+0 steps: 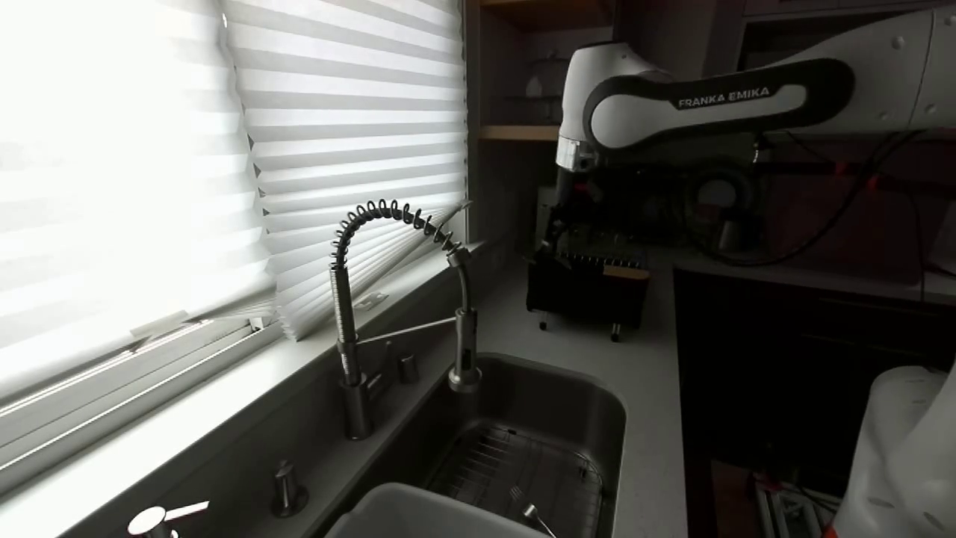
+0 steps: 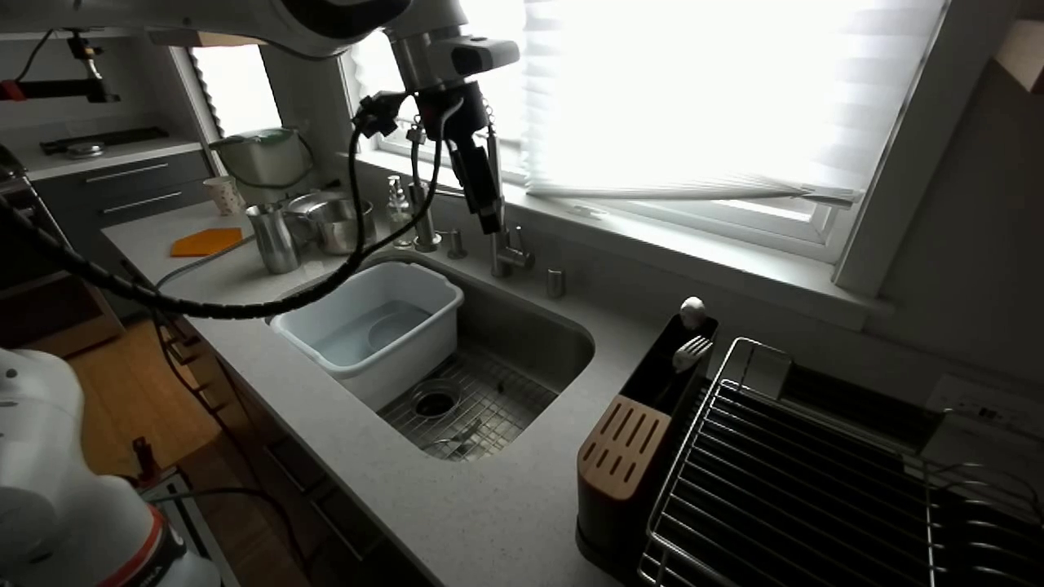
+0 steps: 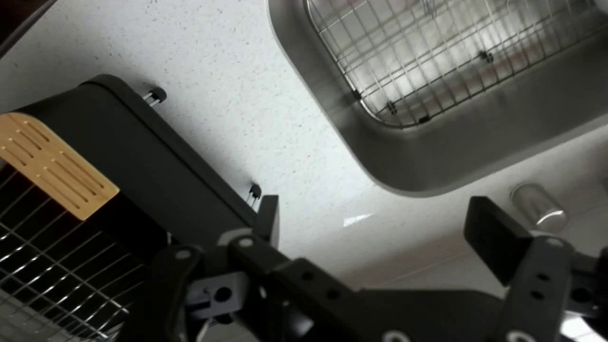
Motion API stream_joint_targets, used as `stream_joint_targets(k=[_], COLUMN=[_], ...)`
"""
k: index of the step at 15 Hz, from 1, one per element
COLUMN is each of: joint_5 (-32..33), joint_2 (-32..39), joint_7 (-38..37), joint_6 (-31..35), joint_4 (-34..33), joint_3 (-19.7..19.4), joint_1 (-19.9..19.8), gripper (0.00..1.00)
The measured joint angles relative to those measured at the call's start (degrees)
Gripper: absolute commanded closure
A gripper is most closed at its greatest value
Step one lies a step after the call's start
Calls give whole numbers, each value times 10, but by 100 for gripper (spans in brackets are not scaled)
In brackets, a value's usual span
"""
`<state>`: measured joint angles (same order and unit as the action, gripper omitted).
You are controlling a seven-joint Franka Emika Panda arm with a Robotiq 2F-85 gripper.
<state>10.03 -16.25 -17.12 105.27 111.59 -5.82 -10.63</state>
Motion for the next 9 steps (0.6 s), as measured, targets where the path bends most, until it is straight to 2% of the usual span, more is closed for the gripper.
stream_joint_targets(k=[3,9], joint_5=[0,0], joint_2=[32,108], joint_7=[-44,-183], joint_6=[39,94], joint_4=[-27,-68], joint_3=[-25,-53], joint_1=[-26,-54], gripper=[0,0])
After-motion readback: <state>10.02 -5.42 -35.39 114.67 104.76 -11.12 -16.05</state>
